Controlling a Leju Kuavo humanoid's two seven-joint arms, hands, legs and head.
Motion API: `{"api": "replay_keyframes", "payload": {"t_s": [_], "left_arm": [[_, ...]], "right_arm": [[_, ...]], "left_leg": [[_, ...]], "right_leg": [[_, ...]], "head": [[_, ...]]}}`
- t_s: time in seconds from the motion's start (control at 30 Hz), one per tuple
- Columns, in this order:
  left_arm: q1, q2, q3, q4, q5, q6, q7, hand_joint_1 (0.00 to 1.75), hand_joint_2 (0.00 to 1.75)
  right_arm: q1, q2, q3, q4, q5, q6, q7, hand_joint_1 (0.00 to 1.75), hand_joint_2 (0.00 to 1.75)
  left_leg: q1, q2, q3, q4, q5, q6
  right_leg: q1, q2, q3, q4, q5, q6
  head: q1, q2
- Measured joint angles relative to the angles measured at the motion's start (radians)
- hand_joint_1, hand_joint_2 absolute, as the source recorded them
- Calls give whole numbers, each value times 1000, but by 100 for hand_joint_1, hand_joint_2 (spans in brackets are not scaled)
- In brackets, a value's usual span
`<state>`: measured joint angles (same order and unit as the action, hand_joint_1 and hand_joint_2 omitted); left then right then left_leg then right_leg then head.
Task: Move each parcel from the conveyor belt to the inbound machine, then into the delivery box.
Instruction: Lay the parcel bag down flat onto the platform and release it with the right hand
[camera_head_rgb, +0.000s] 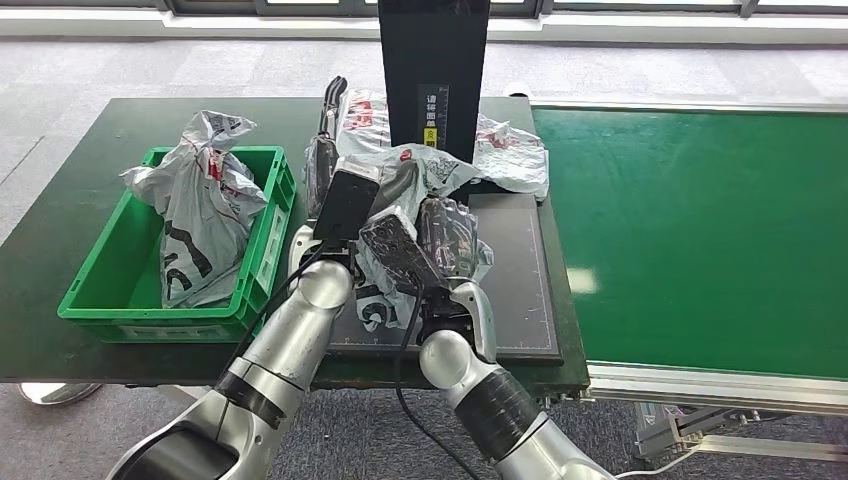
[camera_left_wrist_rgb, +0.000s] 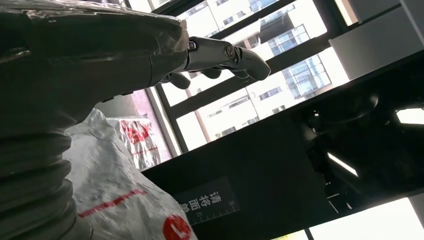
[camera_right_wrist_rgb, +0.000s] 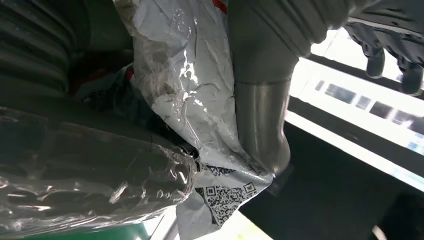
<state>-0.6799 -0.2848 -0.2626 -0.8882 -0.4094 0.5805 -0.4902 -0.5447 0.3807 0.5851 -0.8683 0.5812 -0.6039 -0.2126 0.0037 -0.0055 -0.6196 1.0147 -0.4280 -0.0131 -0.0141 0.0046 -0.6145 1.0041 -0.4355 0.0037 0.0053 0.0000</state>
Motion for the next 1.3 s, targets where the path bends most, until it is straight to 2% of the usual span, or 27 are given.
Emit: {"api": "replay_keyframes", "payload": {"t_s": [0.03, 0.13, 0.2, 0.33, 0.47, 0.57, 0.9, 1.17, 1.3], "left_arm": [[-2, 0, 4, 0, -2, 2, 7, 0, 175], [-3, 15, 36, 5, -6, 3, 42, 0, 175], [0, 32, 63, 11, -7, 0, 63, 0, 175], [4, 52, 90, 23, -19, -2, 79, 0, 175], [20, 66, 122, 34, -39, -3, 102, 0, 175], [32, 65, 134, 34, -70, -10, 98, 0, 175], [44, 51, 127, 31, -111, -27, 87, 0, 175], [37, 51, 127, 36, -137, -29, 88, 0, 175], [15, 42, 125, 31, -141, -31, 81, 0, 175]], "right_arm": [[-12, 0, 13, 10, 0, 31, 59, 0, 0], [-62, -1, 64, 73, 37, 202, 282, 0, 0], [-99, -3, 107, 125, 64, 295, 365, 0, 0], [-153, -8, 158, 200, 80, 348, 403, 0, 0], [-192, -11, 201, 264, 147, 491, 452, 0, 0], [-206, -15, 234, 320, 211, 558, 470, 0, 0], [-226, -26, 246, 409, 260, 573, 481, 0, 0], [-218, -44, 191, 368, 463, 503, 485, 0, 0], [-183, -66, 155, 305, 551, 503, 503, 0, 0]], "left_leg": [[0, 0, 0, 0, 0, 0], [0, 5, 0, 0, 0, -1], [0, 8, 1, 0, 1, -2], [1, 7, 0, 0, 2, -2], [0, 11, 1, 0, 1, -3], [0, 9, 0, 0, 2, -2], [0, 14, 0, 1, 1, -3], [1, 14, -1, 0, 1, -3], [1, 8, -1, 0, 2, -3]], "right_leg": [[0, 0, 0, 0, 0, 0], [0, 5, -2, 0, 1, -2], [1, 7, -4, 0, 2, -3], [1, 7, -4, 0, 3, -2], [0, 12, -6, 0, 4, -2], [1, 10, -5, -1, 4, -2], [0, 14, -7, -1, 5, -2], [1, 14, -7, 0, 6, -3], [1, 9, -4, -1, 5, -2]], "head": [[0, 0], [-1, 0], [-2, 0], [-2, 0], [-3, 0], [-5, 0], [-1, 0], [-1, 0], [0, 0]]}}
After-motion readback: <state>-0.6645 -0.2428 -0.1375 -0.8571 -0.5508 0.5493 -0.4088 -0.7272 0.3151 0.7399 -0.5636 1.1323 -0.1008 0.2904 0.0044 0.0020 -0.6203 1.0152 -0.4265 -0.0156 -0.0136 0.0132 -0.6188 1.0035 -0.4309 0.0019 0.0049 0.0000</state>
